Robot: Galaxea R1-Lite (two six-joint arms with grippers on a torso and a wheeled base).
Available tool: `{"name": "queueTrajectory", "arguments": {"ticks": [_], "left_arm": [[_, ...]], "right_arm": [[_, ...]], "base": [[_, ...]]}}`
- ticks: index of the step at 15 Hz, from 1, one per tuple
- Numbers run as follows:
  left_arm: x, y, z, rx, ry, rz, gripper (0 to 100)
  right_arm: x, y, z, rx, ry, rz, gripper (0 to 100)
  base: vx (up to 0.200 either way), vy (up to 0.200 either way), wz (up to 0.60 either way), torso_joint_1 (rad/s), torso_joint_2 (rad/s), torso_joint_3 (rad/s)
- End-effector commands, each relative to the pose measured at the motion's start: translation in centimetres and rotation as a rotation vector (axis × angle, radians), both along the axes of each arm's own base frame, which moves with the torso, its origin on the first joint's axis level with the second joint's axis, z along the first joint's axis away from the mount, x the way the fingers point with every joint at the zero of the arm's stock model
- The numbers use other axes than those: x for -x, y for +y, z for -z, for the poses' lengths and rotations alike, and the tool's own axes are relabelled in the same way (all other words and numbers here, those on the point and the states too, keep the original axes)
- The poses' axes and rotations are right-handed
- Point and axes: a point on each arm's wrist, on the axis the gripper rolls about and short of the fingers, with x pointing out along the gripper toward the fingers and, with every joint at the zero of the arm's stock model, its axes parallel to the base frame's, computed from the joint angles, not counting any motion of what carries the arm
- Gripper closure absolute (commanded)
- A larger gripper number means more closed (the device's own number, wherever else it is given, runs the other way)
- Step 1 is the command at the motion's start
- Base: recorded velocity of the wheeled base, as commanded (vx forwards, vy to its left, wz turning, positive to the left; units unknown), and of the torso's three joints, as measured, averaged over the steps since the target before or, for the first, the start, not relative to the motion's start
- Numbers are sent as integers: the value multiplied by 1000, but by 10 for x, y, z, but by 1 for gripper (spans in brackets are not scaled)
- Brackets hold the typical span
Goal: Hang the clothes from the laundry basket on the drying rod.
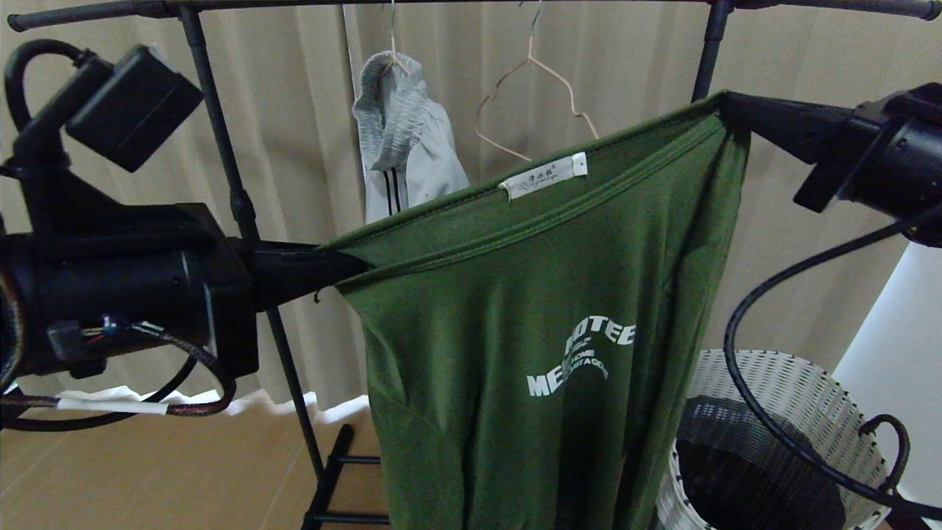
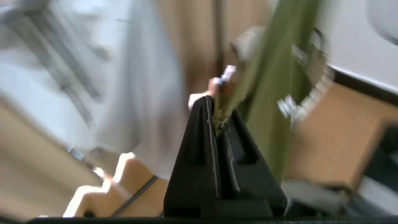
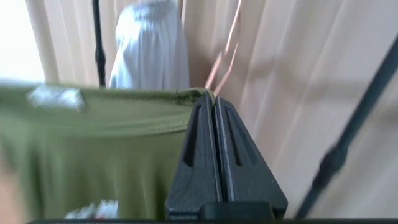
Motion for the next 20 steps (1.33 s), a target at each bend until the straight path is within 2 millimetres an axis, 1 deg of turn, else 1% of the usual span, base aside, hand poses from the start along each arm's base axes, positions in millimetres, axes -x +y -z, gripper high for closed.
{"name": "queueTrajectory", "arguments": {"ticks": [1, 3, 6, 9, 11, 13, 14, 16, 17, 18, 20], "left_arm": [[17, 8, -6, 20, -42, 34, 100], [25, 7, -11, 40, -73, 69, 100], [37, 7, -15, 58, -96, 107, 100], [37, 6, -17, 61, -99, 108, 100], [35, 6, -20, 68, -111, 99, 100], [19, 1, -30, 77, -138, 49, 100], [4, -1, -32, 60, -141, 1, 100], [-16, -9, -36, 32, -172, -47, 100], [-31, -16, -39, 32, -199, -80, 100], [-41, -23, -41, 48, -225, -86, 100], [-54, -32, -38, 49, -236, -82, 100]], "right_arm": [[-30, 13, 8, 7, 13, -2, 100], [-39, 17, 6, 4, 10, -4, 100], [-42, 20, 5, 1, 8, -9, 100], [-41, 20, 6, 2, 7, -8, 100], [-34, 17, 2, 1, 4, 0, 100], [-17, 8, -4, 1, 4, 3, 100], [-8, 4, -8, 1, 4, 3, 100], [6, -2, -13, -1, 0, 3, 100], [18, -7, -16, -3, -4, 4, 100], [32, -14, -15, -1, -2, 4, 100], [57, -24, -8, 13, 27, -2, 100]], "base": [[0, 0, 0, 0, 0, 0], [0, 0, 0, 0, 0, 0], [0, 0, 0, 0, 0, 0], [0, 0, 0, 0, 0, 0], [0, 0, 0, 0, 0, 0], [0, 0, 0, 0, 0, 0], [0, 0, 0, 0, 0, 0], [0, 0, 0, 0, 0, 0], [0, 0, 0, 0, 0, 0], [0, 0, 0, 0, 0, 0], [0, 0, 0, 0, 0, 0]]}}
